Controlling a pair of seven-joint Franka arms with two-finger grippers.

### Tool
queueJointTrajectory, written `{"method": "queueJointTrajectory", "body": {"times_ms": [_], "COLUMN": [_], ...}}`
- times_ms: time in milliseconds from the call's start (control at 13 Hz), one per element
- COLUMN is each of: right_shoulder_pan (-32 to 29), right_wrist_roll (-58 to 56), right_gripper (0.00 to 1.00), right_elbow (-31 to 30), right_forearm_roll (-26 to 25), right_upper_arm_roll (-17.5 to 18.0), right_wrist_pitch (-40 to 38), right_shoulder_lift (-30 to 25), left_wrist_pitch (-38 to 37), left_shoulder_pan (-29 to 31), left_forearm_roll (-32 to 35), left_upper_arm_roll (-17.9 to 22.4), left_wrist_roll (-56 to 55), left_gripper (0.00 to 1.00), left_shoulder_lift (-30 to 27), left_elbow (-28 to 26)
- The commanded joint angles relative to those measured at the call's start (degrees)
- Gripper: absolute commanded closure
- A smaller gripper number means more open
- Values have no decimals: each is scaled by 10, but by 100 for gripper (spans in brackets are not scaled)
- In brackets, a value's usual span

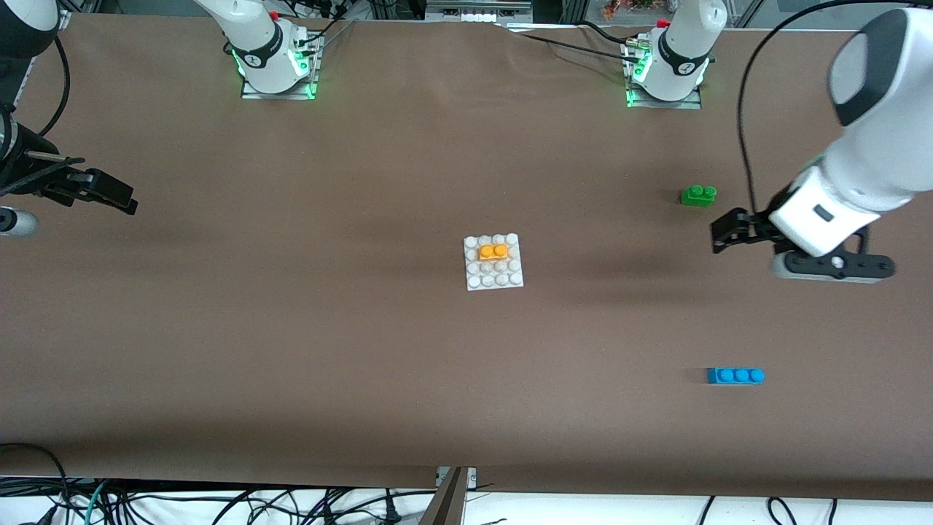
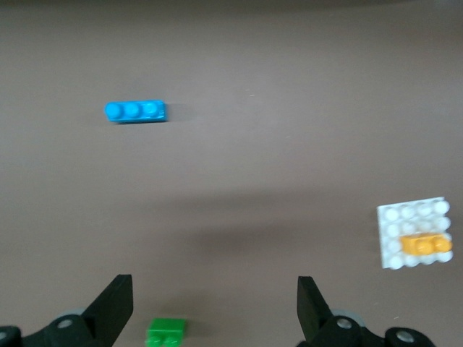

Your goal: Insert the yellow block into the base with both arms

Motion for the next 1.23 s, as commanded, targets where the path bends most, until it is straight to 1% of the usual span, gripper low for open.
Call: {"method": "queueJointTrajectory", "body": {"times_ms": [0, 386, 1157], "right_shoulder_pan": [-4, -3, -3], "right_wrist_roll": [2, 3, 5], "right_gripper": [1, 1, 1], "right_elbow": [1, 1, 1], "right_forearm_roll": [3, 3, 4], "right_upper_arm_roll": [2, 2, 3], "right_wrist_pitch": [3, 3, 3], "right_shoulder_lift": [-1, -1, -1], "left_wrist_pitch": [-16, -20, -25], "left_shoulder_pan": [21, 62, 61], "left_forearm_roll": [-14, -12, -8], "left_upper_arm_roll": [12, 12, 10], "left_wrist_roll": [69, 84, 84], "left_gripper": [0, 0, 0], "left_shoulder_lift": [-16, -17, -12], "left_elbow": [-11, -10, -9]}}
